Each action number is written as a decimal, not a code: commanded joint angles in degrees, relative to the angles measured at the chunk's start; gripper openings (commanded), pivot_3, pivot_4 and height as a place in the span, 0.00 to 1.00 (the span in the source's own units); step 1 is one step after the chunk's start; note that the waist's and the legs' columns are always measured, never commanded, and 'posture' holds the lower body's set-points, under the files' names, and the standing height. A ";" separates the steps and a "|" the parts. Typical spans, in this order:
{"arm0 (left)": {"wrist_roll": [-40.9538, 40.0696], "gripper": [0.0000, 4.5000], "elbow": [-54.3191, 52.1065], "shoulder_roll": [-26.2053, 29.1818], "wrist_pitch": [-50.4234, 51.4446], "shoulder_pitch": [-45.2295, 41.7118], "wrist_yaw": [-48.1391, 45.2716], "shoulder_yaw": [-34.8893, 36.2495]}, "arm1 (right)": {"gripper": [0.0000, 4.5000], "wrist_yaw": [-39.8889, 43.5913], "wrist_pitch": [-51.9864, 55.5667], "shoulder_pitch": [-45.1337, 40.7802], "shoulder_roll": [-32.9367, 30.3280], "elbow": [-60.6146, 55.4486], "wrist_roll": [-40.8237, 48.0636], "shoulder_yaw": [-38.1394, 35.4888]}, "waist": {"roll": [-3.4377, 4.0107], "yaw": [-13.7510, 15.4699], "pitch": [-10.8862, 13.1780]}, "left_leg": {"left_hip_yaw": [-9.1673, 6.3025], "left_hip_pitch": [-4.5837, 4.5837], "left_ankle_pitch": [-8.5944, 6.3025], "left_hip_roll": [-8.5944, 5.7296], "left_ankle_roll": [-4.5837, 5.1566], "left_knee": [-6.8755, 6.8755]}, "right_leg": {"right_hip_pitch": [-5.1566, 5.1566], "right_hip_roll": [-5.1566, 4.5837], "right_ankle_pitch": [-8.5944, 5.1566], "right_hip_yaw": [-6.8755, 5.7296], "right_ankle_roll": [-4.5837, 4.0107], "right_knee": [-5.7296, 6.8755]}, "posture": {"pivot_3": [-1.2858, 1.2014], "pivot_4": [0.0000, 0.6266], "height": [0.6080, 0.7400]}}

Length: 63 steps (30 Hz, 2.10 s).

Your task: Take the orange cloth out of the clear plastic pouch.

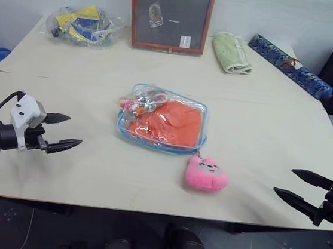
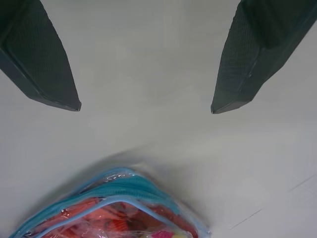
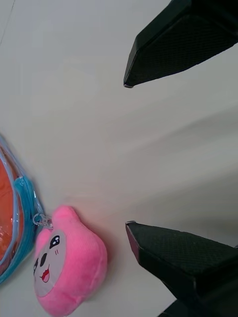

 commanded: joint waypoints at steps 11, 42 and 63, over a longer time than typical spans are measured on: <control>2.36 0.99 -1.45 -0.62 -1.89 0.57 3.82 0.24 | 1.00 -2.11 -3.47 -1.04 0.88 -0.61 -2.56 -0.44 | 0.00 -0.02 0.00 | 0.01 0.01 0.00 0.00 -0.02 0.00 | 0.00 0.00 0.00 0.01 0.00 0.01 | 0.52 0.24 1.00; 12.13 0.99 10.31 -22.94 9.66 -36.31 22.90 -22.98 | 1.00 -28.39 9.32 -16.29 12.40 -25.27 4.62 21.58 | 0.00 -0.07 0.00 | 0.04 -0.01 0.19 -0.06 -0.32 0.20 | 0.01 0.23 0.02 0.11 0.01 0.43 | 0.52 0.24 1.00; 17.07 0.20 20.82 -26.52 9.55 -40.78 27.62 -19.68 | 1.00 -29.77 8.42 -20.76 12.99 -24.33 2.55 28.57 | 0.00 -0.18 0.01 | -0.01 -0.05 0.19 0.06 -0.32 0.24 | 0.00 0.41 0.02 0.16 0.00 0.40 | 0.52 0.24 1.00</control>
